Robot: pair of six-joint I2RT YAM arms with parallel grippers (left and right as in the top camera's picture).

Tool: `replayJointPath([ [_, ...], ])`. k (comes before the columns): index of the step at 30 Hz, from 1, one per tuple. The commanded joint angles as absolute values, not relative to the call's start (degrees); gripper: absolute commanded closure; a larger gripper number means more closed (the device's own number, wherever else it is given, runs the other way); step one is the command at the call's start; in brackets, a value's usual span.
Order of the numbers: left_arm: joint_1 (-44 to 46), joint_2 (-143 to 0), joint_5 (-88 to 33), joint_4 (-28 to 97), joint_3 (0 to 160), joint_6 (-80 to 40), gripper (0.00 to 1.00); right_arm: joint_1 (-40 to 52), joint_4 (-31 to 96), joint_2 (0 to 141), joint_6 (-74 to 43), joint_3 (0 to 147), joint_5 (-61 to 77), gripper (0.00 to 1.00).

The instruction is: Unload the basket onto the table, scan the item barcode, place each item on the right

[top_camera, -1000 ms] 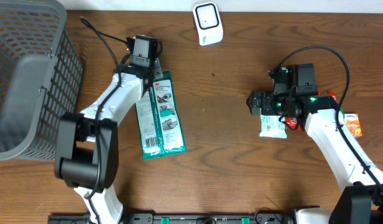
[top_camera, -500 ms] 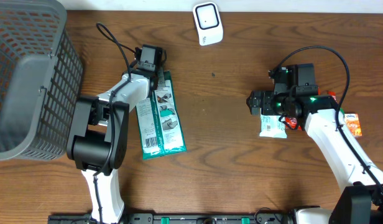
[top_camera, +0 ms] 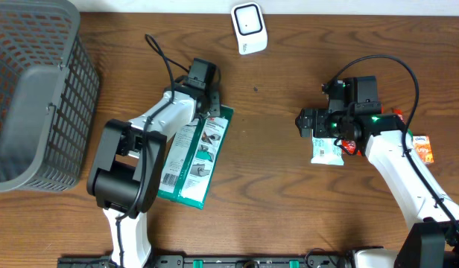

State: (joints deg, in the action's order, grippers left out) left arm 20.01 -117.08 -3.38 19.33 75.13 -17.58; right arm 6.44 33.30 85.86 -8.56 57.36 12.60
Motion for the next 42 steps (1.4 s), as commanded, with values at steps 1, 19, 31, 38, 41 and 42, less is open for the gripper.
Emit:
replayJointPath([
  [1,19.49,-110.74,-3.20,20.40,74.56,-18.26,0.69,6.44,33.19,85.89,-8.97,57.21,12.45,0.01],
  [19,1.39,-104.18,-2.22,38.57,72.14,-13.58,0.92,6.42,33.21,85.89,-8.97,57.21,12.47,0.01],
  [31,0.99,-111.90,-6.07,40.05,72.05,-10.11,0.92,6.42,33.21,85.89,-8.97,57.21,12.47,0.01],
  [38,1.10,-112.25,-12.60,42.94,71.70,-10.15,0.91,6.44,33.19,85.89,-8.97,57.21,12.47,0.01],
  [41,1.10,-112.25,-12.93,44.80,71.24,-10.33,0.91,6.44,33.19,85.89,-8.99,57.21,12.49,0.01],
  [42,1.17,-112.25,-12.93,44.95,70.98,-10.33,0.91,6.44,33.19,85.89,-8.99,57.21,12.49,0.01],
])
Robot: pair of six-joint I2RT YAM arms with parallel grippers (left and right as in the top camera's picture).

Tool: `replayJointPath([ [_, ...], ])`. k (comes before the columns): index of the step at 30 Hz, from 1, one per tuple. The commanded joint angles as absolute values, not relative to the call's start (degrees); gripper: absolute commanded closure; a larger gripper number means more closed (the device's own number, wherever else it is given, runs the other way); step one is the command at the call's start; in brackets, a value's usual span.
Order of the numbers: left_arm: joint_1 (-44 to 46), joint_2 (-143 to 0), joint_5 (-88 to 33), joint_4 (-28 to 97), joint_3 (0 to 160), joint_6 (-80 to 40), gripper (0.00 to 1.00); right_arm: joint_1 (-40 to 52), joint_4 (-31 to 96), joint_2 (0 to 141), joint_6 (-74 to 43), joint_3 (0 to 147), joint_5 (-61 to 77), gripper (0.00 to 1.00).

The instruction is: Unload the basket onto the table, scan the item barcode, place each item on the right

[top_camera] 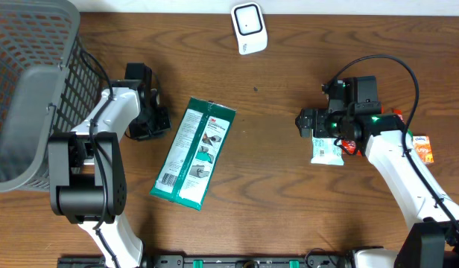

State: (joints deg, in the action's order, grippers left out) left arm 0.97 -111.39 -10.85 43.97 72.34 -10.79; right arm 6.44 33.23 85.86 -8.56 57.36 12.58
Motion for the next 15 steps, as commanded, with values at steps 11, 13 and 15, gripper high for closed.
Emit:
replayJointPath([
  [11,5.43,-112.31,-12.88,41.89,66.48,-10.33,0.88,6.46,33.19,85.89,-8.99,57.19,12.49,0.01],
  [13,6.52,-112.31,-12.91,41.89,66.48,-10.33,0.87,6.48,32.95,85.89,-8.99,57.21,12.73,0.01],
  [15,7.73,-112.31,-12.91,41.74,66.48,-10.33,0.87,6.48,32.95,85.89,-8.97,57.19,14.28,0.01],
])
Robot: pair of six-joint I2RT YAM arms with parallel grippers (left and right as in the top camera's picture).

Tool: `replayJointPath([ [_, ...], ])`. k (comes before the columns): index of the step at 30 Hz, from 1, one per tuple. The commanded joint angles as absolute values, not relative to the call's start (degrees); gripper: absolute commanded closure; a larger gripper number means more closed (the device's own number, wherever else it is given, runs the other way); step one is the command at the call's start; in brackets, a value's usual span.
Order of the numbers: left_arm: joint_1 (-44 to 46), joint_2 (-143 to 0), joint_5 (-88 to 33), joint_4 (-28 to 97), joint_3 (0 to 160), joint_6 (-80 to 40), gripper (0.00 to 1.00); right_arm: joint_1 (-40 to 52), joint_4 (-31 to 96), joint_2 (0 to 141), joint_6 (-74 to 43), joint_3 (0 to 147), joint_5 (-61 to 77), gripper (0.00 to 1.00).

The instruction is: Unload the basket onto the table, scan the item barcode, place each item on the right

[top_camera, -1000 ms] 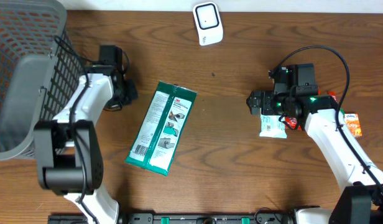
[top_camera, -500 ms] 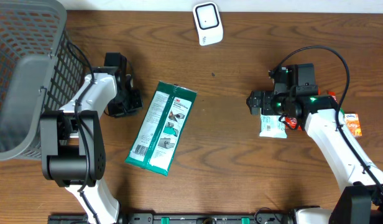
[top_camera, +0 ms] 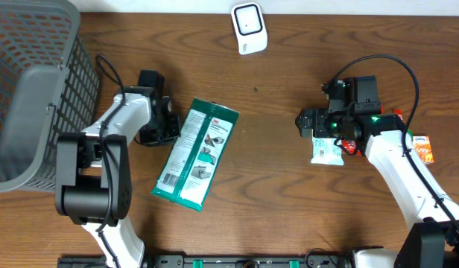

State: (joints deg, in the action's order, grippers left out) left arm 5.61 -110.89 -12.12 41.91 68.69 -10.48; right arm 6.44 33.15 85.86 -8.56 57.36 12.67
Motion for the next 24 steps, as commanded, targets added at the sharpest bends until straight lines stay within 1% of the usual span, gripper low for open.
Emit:
replayJointPath([
  [1,8.29,-112.31,-12.88,41.69,66.50,-10.33,0.87,6.48,32.93,85.89,-8.97,57.21,15.20,0.01],
  [7,11.18,-112.31,-12.86,41.50,66.50,-11.05,0.85,6.52,33.45,85.89,-11.77,57.21,18.11,0.01],
  [11,11.70,-112.31,-12.53,41.76,66.50,-11.68,0.83,6.52,33.93,85.89,-12.88,57.19,23.09,0.01],
  [18,11.66,-112.31,-6.04,47.42,66.48,-14.85,0.83,6.52,34.50,85.89,-12.84,57.19,24.36,0.01],
  [24,12.27,-112.31,-10.48,50.72,65.63,-15.29,0.83,6.52,34.50,85.89,-12.84,57.19,24.29,0.01],
])
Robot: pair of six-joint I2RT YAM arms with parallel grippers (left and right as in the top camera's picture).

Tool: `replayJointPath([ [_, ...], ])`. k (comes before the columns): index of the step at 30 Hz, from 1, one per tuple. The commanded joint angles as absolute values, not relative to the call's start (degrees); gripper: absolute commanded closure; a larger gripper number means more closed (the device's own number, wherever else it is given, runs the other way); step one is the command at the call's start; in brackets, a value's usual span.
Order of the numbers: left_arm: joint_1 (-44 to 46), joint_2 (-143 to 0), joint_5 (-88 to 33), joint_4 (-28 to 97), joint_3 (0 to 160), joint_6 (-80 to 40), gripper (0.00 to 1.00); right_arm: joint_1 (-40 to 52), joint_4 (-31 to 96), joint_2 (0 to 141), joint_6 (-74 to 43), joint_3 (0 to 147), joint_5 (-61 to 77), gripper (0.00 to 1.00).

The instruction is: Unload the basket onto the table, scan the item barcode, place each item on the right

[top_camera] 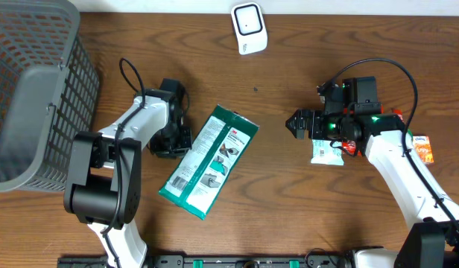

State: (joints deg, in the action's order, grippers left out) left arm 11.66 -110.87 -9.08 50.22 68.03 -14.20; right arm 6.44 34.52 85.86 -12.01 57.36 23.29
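Observation:
A green flat package [209,161] with a white label lies tilted on the wooden table [274,208], its barcode end toward the front left. My left gripper [176,143] is low beside the package's left edge, touching it, and its fingers look open. The white barcode scanner [249,28] stands at the back centre. My right gripper [295,124] hangs right of centre, its fingers drawn to a point with nothing between them. A small white packet [325,151] lies just under the right wrist.
A grey mesh basket [36,89] fills the back left corner. An orange packet [422,147] and a red item [351,147] lie by the right arm. Black cables loop over both arms.
My left gripper has moved right and toward the front along the package's left edge. The package has turned clockwise and shifted right. My right gripper has edged slightly left.
First my left gripper was on the top end of the green package. Then it was off to the left, apart from the package. Then it was back against the left edge, and now the package lies turned and shifted right. The right arm barely moved.

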Motion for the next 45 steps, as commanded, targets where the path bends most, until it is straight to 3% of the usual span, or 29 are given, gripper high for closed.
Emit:
replayJointPath([
  [1,12.49,-112.31,-11.53,50.72,65.30,-15.29,0.83,6.52,34.52,85.89,-12.84,57.19,24.29,0.01],
  [19,19.64,-112.31,-17.39,44.40,64.23,-15.33,0.74,8.40,37.45,91.42,-13.04,56.82,33.58,0.02],
  [26,21.56,-112.31,-17.39,42.96,64.23,-15.33,0.74,11.31,36.03,97.45,-13.08,56.77,41.21,0.21],
  [31,21.74,-112.31,-17.39,43.00,64.23,-15.33,0.74,15.62,35.70,100.22,-16.01,54.94,41.50,0.25],
  [45,21.74,-112.31,-17.58,42.76,64.23,-15.33,0.74,24.51,7.60,100.53,-38.76,40.73,37.43,0.39],
])
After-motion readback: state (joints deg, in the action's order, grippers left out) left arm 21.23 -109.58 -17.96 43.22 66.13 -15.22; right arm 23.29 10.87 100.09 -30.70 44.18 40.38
